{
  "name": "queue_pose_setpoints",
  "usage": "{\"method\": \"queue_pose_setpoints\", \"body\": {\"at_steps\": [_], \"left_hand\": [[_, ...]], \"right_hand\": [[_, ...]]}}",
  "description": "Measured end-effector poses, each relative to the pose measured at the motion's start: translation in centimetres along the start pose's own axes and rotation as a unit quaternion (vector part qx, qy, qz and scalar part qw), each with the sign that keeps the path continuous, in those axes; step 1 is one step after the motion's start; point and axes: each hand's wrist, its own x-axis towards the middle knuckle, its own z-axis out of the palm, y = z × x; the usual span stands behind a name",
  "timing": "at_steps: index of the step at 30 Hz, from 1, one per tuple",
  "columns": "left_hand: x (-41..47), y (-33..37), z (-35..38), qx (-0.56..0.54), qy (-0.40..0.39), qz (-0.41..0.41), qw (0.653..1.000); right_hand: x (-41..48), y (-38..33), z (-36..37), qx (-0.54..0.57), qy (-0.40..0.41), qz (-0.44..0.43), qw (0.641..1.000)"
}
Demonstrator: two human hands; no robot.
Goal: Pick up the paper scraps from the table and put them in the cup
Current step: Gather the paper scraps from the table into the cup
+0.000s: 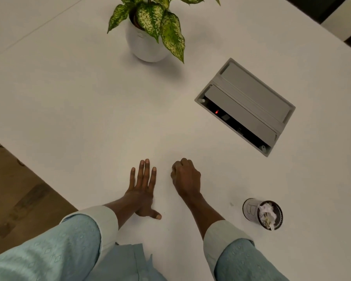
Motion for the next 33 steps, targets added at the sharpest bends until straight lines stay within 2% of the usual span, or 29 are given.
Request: {"method": "queue_pose_setpoints", "body": {"at_steps": [8,16,20,24,28,33], "left_hand": [[-0.7,0.2,-0.6,-0.011,-0.010,0.001,1.000],[-1.8,2.1,-0.5,-0.010,0.032,0.011,0.999],[-1.7,6.5,-0.2,0.026,0.045,0.112,0.992],[-1.1,12.2,0.0,0.079,0.041,0.230,0.969],[0.0,14.7,0.5,0.129,0.046,0.249,0.959],[0.3,14.5,0.5,0.182,0.038,0.243,0.952]], "right_hand": [[-8.3,1.9,-1.8,0.105,0.030,0.117,0.987],[-14.9,6.3,-4.3,0.178,0.114,0.248,0.945],[-17.2,8.7,-5.9,0.208,0.167,0.301,0.916],[-18.8,11.6,-7.6,0.216,0.218,0.341,0.888],[-19.5,15.2,-9.4,0.191,0.252,0.362,0.877],[-19.3,18.9,-11.2,0.150,0.257,0.373,0.879]]}}
